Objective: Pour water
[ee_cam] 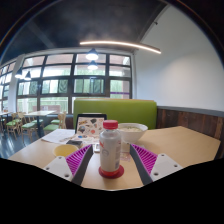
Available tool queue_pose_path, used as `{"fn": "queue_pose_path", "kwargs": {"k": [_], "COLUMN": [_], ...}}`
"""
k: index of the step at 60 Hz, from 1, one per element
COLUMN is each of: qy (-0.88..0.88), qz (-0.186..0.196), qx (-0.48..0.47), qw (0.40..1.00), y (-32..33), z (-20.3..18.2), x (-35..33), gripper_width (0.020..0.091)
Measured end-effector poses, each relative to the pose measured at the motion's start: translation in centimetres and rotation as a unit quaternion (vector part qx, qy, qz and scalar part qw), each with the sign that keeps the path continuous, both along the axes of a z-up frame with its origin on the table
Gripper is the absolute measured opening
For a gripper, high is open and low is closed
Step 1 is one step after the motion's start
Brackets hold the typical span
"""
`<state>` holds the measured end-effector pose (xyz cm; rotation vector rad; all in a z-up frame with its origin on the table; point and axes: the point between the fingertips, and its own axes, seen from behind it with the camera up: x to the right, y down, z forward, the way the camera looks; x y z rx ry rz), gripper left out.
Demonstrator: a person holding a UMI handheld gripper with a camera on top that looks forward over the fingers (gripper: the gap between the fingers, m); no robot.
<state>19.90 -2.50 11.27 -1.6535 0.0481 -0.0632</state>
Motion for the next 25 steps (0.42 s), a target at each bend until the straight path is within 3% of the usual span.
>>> {"fn": "queue_pose_path", "kwargs": {"k": [11,25], "qy": [0.013,0.023], "qz": [-0.005,0.008], "qx": [0.016,0.018], "qw": [1.000,1.000], "y": [-9.9,-20.0], "z": [3.6,3.5], "x": [-2.5,-6.1], "gripper_width": [0.0827,0.0825]}}
